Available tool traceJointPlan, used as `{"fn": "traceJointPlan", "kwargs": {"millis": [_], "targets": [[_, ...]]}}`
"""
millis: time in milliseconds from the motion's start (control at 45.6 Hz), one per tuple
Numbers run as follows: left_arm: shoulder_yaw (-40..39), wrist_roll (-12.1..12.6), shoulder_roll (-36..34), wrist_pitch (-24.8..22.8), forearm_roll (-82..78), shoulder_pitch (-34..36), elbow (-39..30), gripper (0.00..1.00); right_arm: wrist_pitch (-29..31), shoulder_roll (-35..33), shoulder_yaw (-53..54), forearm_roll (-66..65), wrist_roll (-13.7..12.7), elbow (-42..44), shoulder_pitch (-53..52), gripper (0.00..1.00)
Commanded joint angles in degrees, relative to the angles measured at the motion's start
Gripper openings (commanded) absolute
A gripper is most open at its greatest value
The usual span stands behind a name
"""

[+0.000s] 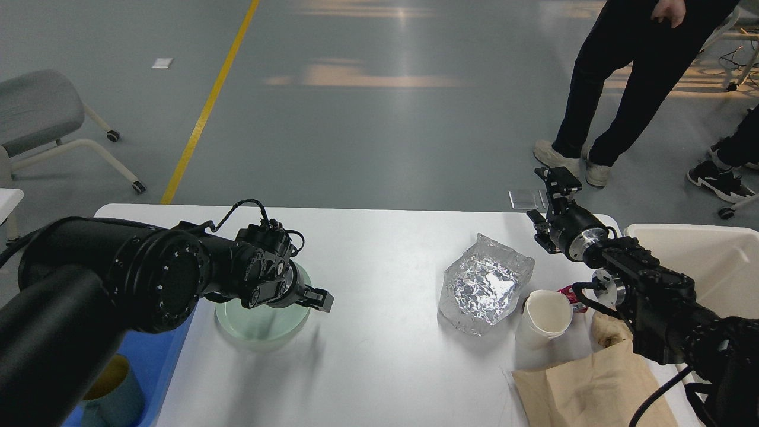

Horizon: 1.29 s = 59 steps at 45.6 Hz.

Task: Tidy desktop
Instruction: 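Grasp the rim of the pale green plate with the left gripper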

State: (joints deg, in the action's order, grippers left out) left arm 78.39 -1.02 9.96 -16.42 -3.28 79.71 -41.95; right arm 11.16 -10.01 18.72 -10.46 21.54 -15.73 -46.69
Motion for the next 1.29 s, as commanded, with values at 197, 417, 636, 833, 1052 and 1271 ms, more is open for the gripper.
{"fn": "traceJointPlan", "kwargs": {"millis": [197, 417, 636, 833, 1052, 1271], "targets": [[-1.74, -0.04, 0.24, 3.33, 0.20, -2.97, 2.04, 0.93, 0.00, -0.01, 0.00, 0.00, 0.00, 0.00, 0.02, 1.00], [-3.06, 0.05, 0.33, 3.94, 0.29, -5.88, 4.24, 0.90, 0.00, -0.01, 0.00, 0.00, 0.08, 0.00, 0.02, 1.00], [-4.65, 0.14, 0.24, 4.64, 0.29, -7.37, 4.59, 0.75, 0.00, -0.01, 0.00, 0.00, 0.00, 0.00, 0.02, 1.00], [-4.65, 0.49, 0.24, 4.56, 0.29, -7.46, 4.59, 0.60, 0.00, -0.01, 0.00, 0.00, 0.00, 0.00, -0.07, 1.00], [-4.65, 2.24, 0.15, 3.94, 0.29, -7.37, 4.51, 0.41, 0.00, -0.01, 0.00, 0.00, 0.00, 0.00, 0.02, 1.00], [-4.74, 6.55, 0.06, 3.85, 2.57, -7.28, 4.42, 0.22, 0.00, -0.01, 0.00, 0.00, 0.00, 0.00, 0.02, 1.00]]}}
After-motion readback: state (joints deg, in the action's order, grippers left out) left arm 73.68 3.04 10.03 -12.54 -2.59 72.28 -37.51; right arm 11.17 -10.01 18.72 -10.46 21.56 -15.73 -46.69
